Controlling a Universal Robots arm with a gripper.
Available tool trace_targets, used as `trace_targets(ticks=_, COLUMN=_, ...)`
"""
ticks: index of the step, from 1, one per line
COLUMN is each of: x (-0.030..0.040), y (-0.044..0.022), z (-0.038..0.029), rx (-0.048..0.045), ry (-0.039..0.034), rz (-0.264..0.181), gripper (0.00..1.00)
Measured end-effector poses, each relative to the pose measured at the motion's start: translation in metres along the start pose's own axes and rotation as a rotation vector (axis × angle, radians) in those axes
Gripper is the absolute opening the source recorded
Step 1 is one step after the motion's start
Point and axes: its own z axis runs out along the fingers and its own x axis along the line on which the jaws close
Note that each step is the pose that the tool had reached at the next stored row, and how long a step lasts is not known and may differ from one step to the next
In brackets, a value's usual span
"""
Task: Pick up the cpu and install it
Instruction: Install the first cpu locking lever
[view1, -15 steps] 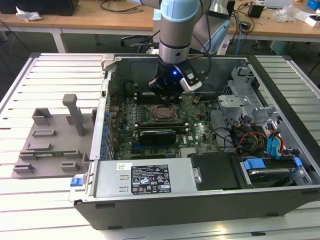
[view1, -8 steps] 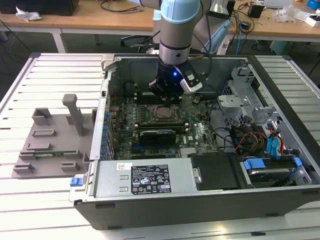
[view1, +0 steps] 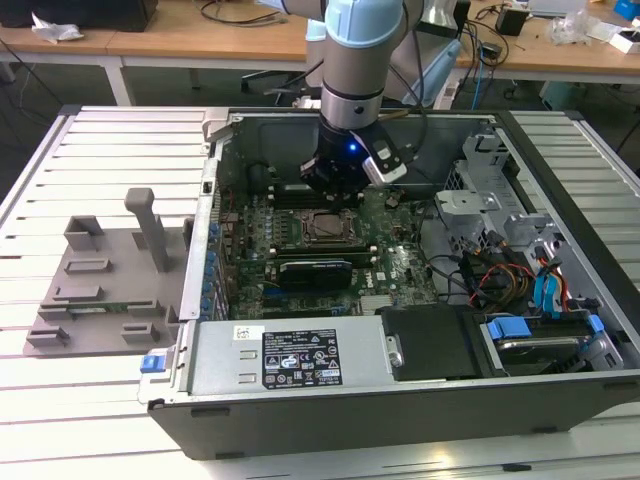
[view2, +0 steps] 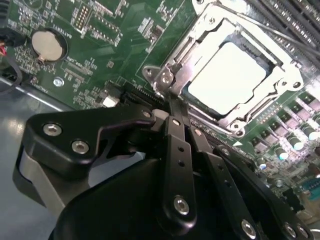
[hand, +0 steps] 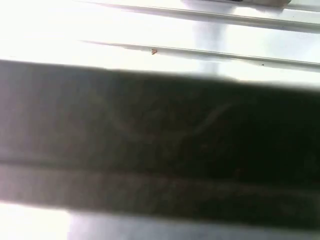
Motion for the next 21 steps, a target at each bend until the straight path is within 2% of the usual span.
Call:
trace_targets(ticks=2, x=-0.0002, y=0.0005, z=-0.0025, rx=0.0040, ry=-0.0007, rz=0.000, gripper=0.11)
trace_targets(ticks=6, x=-0.0001, y=0.0005, z=-0.0101, rx=0.0232, ry=0.0015, rz=0.000, gripper=0.11)
trace_targets(ticks=9, x=0.0001, y=-0.0008, z=-0.0118, rx=0.0554, ry=0.0045, rz=0.000, gripper=0.11)
trace_targets(ticks=10, x=0.0003, y=-0.0028, z=-0.0121, rx=0.0744, ry=0.0064, rz=0.000, gripper=0.11)
trace_targets(ticks=11, x=0.0006, y=-0.0050, z=-0.0123, rx=0.0859, ry=0.0077, rz=0.000, gripper=0.11)
trace_targets(ticks=13, x=0.0012, y=-0.0100, z=-0.0126, rx=0.0981, ry=0.0088, rz=0.000, gripper=0.11)
trace_targets(ticks=17, x=0.0025, y=-0.0216, z=-0.0133, rx=0.1032, ry=0.0092, rz=0.000, gripper=0.11)
trace_targets(ticks=18, x=0.0031, y=-0.0274, z=-0.0137, rx=0.1033, ry=0.0093, rz=0.000, gripper=0.11)
trace_targets(ticks=21, x=0.0035, y=-0.0311, z=-0.0146, rx=0.1034, ry=0.0093, rz=0.000, gripper=0.11)
